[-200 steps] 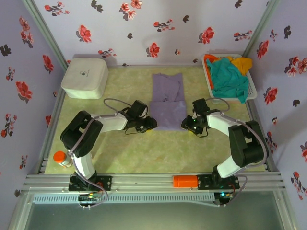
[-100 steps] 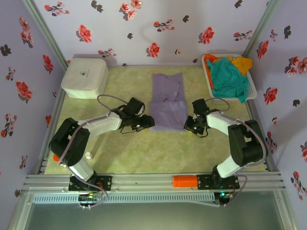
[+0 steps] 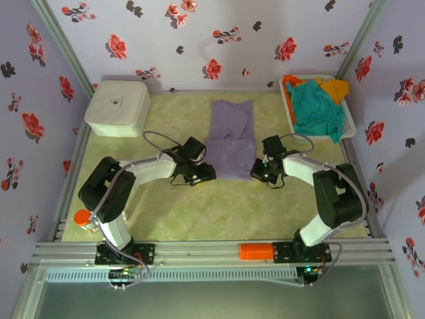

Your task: Fold and stack the t-shirts

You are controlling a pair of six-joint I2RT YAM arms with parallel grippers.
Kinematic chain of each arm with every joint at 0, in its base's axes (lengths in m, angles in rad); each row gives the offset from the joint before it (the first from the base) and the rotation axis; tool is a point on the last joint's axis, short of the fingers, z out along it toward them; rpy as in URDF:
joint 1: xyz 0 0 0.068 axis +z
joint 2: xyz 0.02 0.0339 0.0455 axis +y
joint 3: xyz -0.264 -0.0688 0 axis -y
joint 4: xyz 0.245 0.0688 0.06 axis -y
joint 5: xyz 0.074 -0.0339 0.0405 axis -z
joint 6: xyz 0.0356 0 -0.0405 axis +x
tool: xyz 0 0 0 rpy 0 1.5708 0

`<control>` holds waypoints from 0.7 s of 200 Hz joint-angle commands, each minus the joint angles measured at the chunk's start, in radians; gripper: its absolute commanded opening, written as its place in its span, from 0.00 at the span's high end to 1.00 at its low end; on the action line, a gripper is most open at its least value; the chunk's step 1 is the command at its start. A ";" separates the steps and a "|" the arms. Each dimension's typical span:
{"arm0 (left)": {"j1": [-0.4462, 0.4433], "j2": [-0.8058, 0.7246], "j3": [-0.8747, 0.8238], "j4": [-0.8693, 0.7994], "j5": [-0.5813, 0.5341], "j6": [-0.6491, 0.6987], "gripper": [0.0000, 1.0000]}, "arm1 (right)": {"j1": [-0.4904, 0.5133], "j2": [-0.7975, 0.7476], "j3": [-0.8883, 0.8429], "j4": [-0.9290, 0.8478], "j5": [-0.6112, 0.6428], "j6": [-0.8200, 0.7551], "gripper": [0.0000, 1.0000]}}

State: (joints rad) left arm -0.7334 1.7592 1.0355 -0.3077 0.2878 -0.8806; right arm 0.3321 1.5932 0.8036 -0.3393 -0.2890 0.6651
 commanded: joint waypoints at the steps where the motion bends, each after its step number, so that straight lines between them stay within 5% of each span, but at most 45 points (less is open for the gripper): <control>1: -0.006 0.032 0.038 -0.007 -0.015 0.011 0.52 | 0.002 -0.009 0.028 0.001 -0.004 0.004 1.00; 140: -0.001 0.100 0.175 -0.204 -0.159 0.137 0.54 | -0.004 -0.004 0.046 -0.025 0.001 -0.007 1.00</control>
State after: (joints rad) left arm -0.7303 1.8309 1.1820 -0.4442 0.1638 -0.7834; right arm 0.3321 1.5932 0.8268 -0.3416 -0.2886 0.6643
